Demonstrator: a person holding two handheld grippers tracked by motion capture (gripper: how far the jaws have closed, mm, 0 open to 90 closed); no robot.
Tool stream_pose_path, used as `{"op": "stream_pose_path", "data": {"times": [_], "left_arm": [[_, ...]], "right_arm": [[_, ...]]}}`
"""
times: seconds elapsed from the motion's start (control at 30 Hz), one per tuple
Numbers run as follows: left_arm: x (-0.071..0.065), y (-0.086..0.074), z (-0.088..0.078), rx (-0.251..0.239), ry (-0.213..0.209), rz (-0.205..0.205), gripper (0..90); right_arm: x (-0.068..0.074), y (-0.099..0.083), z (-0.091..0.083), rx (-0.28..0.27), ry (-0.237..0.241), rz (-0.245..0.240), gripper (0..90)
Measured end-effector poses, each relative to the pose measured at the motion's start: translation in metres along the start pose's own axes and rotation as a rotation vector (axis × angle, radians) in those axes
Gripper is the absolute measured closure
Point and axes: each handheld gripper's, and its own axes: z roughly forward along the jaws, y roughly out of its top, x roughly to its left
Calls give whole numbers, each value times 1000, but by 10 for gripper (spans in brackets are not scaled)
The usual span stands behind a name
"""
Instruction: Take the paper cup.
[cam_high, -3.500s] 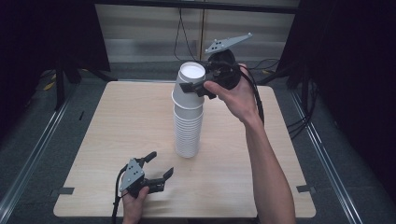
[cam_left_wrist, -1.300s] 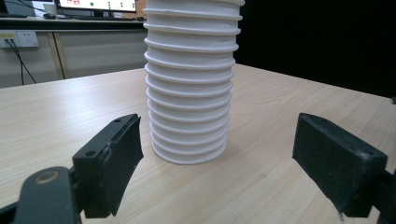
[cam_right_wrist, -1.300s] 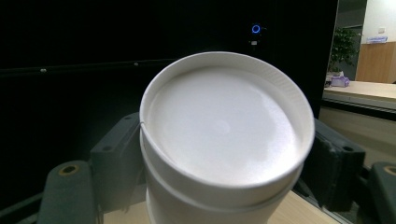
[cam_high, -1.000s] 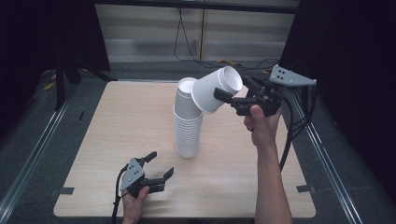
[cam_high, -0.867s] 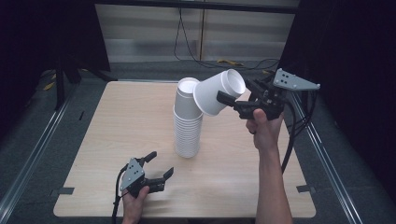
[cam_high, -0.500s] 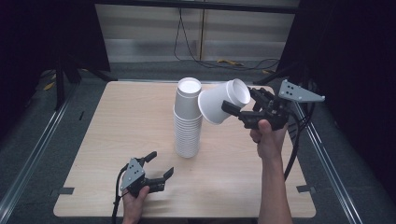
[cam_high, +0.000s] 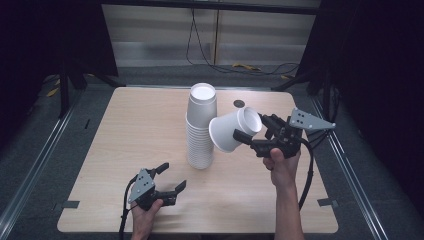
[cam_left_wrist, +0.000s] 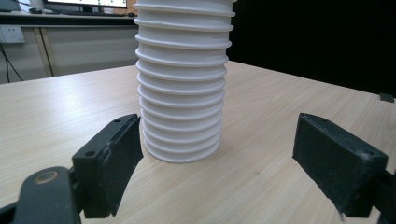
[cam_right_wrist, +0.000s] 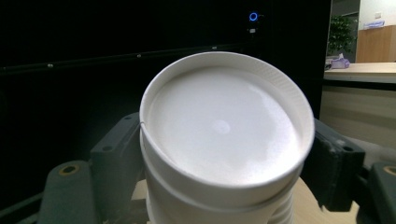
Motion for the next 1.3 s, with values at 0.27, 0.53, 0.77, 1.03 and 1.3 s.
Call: {"op": "stream_pose_path", "data": {"times": [0.27, 0.53, 0.77, 1.03, 1.3], "left_arm": [[-1, 1, 5, 37, -47, -23, 155], [-3, 13, 7, 34, -101, -17, 156], [-9, 19, 11, 45, -161, 6, 157], [-16, 28, 14, 43, -217, 48, 157], [-16, 33, 16, 31, -276, 61, 155]], "right_arm": [[3, -16, -2, 8, 3, 12, 232], [3, -38, 6, 36, 25, 24, 232], [1, -59, 11, 75, 39, 57, 232], [-2, -85, 12, 76, 72, 107, 233], [-3, -100, 14, 102, 112, 110, 232]]}}
